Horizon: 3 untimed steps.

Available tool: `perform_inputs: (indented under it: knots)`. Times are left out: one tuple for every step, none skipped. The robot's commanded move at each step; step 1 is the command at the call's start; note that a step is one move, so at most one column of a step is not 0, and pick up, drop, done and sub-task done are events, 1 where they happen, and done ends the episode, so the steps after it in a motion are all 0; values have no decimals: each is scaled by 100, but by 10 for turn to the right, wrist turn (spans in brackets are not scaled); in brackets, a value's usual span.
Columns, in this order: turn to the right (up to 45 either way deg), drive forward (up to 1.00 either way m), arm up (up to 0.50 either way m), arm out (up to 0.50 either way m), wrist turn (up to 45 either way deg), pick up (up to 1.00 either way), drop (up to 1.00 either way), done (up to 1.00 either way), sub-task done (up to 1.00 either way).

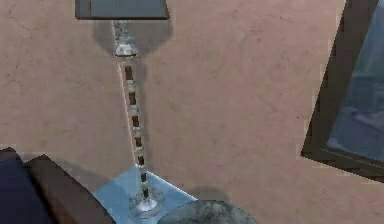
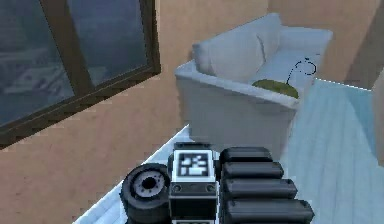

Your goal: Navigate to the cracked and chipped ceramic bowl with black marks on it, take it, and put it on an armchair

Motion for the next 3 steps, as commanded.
perform_inputs:
  knots:
    - [450, 0, 0, 0, 0, 0, 0, 0, 0]
    - [450, 0, 0, 0, 0, 0, 0, 0, 0]
    - [270, 0, 0, 0, 0, 0, 0, 0, 0]
